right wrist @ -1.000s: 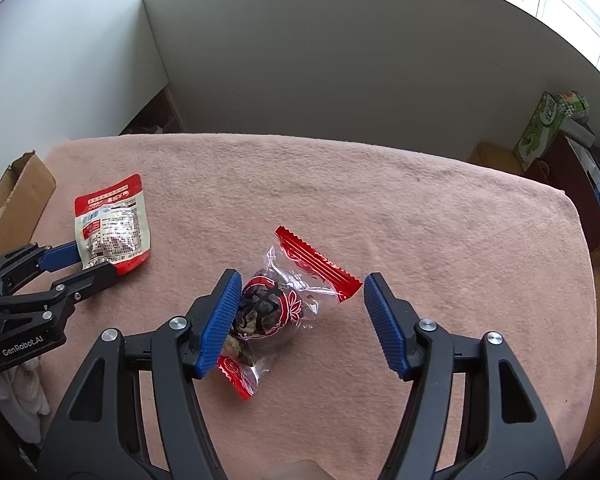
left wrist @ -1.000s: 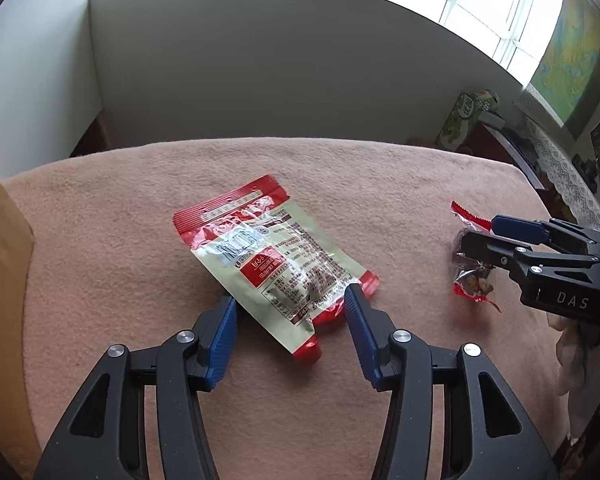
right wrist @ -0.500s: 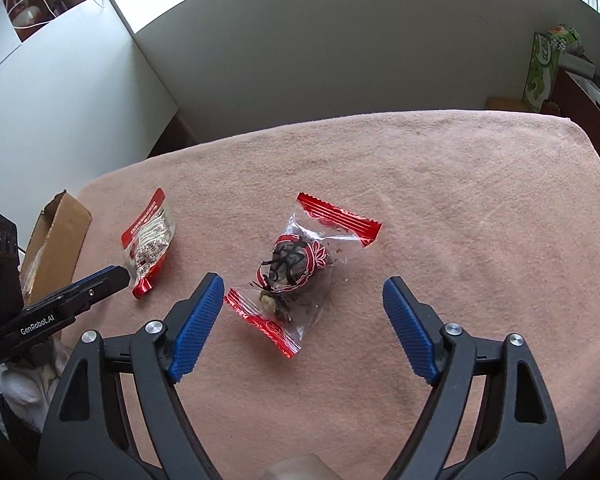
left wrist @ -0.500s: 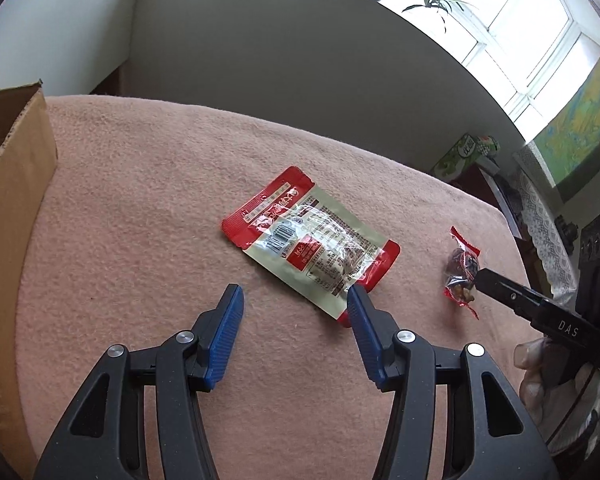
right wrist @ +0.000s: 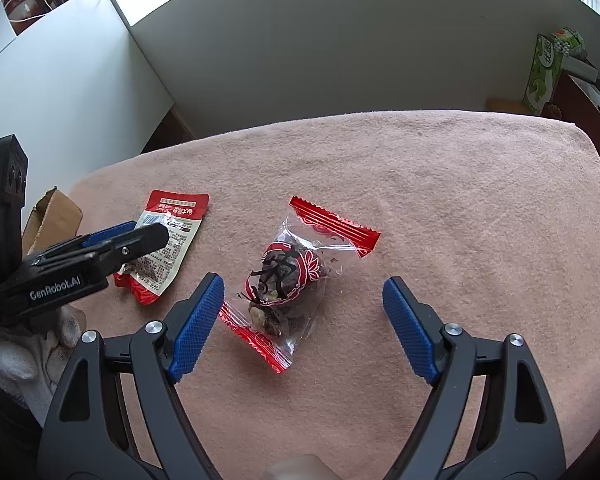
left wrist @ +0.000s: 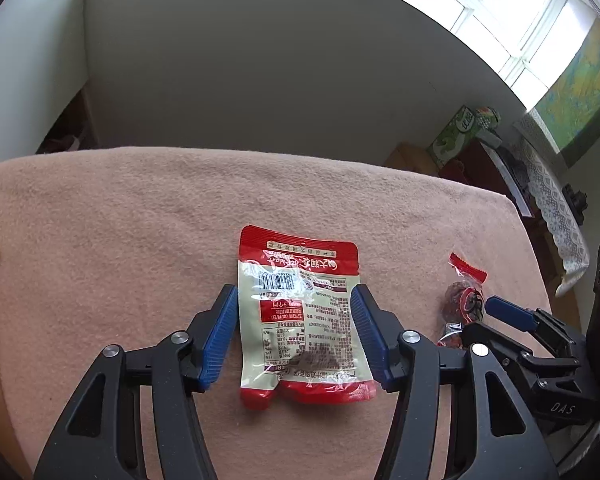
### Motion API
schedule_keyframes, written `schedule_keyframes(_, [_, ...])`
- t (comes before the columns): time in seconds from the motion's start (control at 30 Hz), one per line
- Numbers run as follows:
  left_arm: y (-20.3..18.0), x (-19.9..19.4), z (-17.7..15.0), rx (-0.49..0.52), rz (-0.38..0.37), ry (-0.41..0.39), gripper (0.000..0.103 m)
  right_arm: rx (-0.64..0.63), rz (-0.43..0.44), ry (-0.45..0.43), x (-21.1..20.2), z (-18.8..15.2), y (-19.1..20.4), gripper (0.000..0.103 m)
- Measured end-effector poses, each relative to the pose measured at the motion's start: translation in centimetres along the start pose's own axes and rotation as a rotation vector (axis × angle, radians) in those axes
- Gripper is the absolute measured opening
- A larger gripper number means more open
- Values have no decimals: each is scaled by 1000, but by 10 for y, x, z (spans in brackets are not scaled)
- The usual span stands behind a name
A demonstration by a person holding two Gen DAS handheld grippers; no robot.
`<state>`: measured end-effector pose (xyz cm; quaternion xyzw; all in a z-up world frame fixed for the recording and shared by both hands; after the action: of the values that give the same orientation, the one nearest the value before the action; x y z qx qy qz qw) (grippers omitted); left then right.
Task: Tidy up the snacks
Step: 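Grasp the red-white nut packet with the left gripper while the right grasps the red candy bag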
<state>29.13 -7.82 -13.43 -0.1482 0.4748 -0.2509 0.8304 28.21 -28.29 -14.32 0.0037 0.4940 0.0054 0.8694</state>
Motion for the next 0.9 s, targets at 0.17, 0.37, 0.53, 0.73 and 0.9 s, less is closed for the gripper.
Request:
schedule_keyframes(0.17, [-9,6,-14,76,70,17,65,-11,-20,4,5,3,3,84])
schedule_keyframes(0.37, [-24,23,-12,119,126,41,77,-61,-82,-8,6,8,6,84])
schedule_keyframes(0.53, [-37,44,-8,178,194,74,86,-66,-100,-5,5,10,3,84])
schedule_keyframes(0.73, [-37,41,-12,193,195,65,81,-86,-102,12,7,15,6,84])
schedule_keyframes(0.9, [-30,32,-13,179,186,55,75,-105,-108,6,13,19,14,75])
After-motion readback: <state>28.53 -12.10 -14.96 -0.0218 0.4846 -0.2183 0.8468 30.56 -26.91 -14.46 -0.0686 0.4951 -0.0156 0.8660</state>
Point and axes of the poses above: each gripper's, at about its wrist camera, not at the fingertips, and x roughly the way its jaws point, y to its left, z to its top, the point moved 4 cm from there along x, roughly the way its jaws point, and after that the axes turned 15 degrees about -z, right-handed, at the moved point
